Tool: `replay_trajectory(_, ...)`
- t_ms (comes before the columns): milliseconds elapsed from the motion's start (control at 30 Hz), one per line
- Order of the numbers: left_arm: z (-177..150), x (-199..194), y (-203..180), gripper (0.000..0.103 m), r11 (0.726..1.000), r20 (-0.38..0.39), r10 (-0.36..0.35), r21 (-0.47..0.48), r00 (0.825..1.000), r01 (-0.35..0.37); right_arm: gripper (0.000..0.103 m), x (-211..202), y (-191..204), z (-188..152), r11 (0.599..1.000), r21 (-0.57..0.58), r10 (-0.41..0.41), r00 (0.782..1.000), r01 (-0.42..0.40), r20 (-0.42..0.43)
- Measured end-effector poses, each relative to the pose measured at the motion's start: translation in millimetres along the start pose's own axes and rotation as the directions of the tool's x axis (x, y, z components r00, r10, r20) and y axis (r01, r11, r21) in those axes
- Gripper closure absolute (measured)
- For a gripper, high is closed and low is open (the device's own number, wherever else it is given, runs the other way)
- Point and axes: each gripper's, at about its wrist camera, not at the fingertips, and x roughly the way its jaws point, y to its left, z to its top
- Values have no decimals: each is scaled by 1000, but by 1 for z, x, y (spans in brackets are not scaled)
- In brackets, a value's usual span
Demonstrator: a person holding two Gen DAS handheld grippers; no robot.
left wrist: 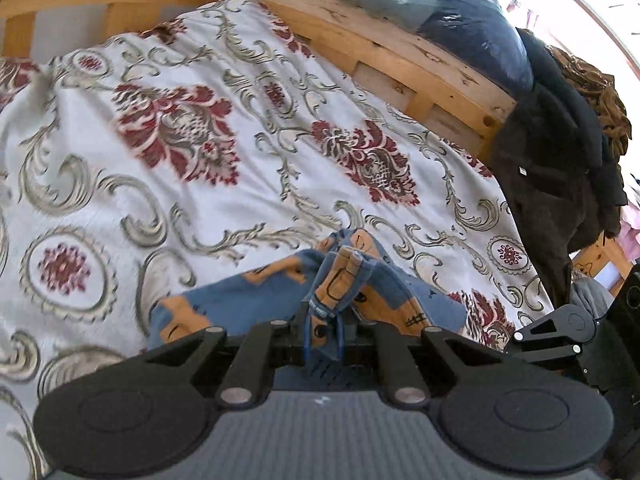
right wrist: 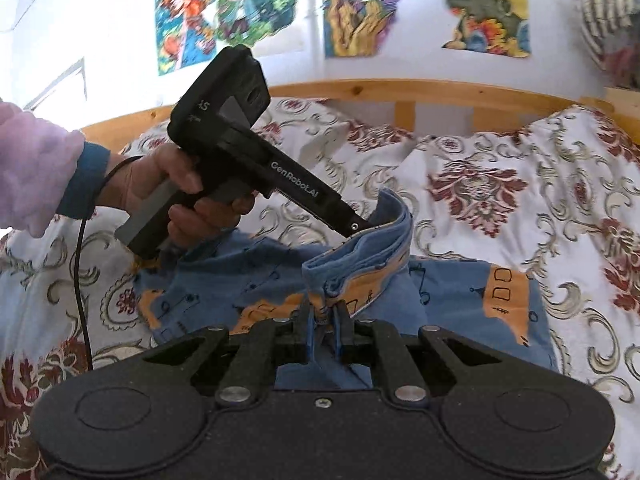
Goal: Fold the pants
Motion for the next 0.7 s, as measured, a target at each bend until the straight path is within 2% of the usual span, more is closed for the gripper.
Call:
replay_trajectory(300, -26, -6, 16, 90, 998, -15, 11, -57, 1000, -12, 93, 17, 11, -9, 999, -40, 28, 996, -31, -82)
replay_trajectory(467, -32, -6, 23, 86, 996, -36, 25, -80, 999, -28, 93, 23, 14, -13, 998, -54, 32, 994, -39, -109)
replay_trajectory(600, -34, -15, 27, 76, 991, -67, 86, -97, 994, -92, 93, 28, 19, -16, 995, -80, 41, 990, -52, -138)
replay_trajectory(667, -36, -26, 31, 66, 985, -83, 119, -117, 989, -128, 90, 30, 22, -18, 992, -103, 51, 986, -68, -161)
replay_trajectory(700, -38, -35, 31, 55, 979, -83, 152, -124, 985, -162, 84, 31, 24, -20, 991, -111, 56, 984, -76, -172)
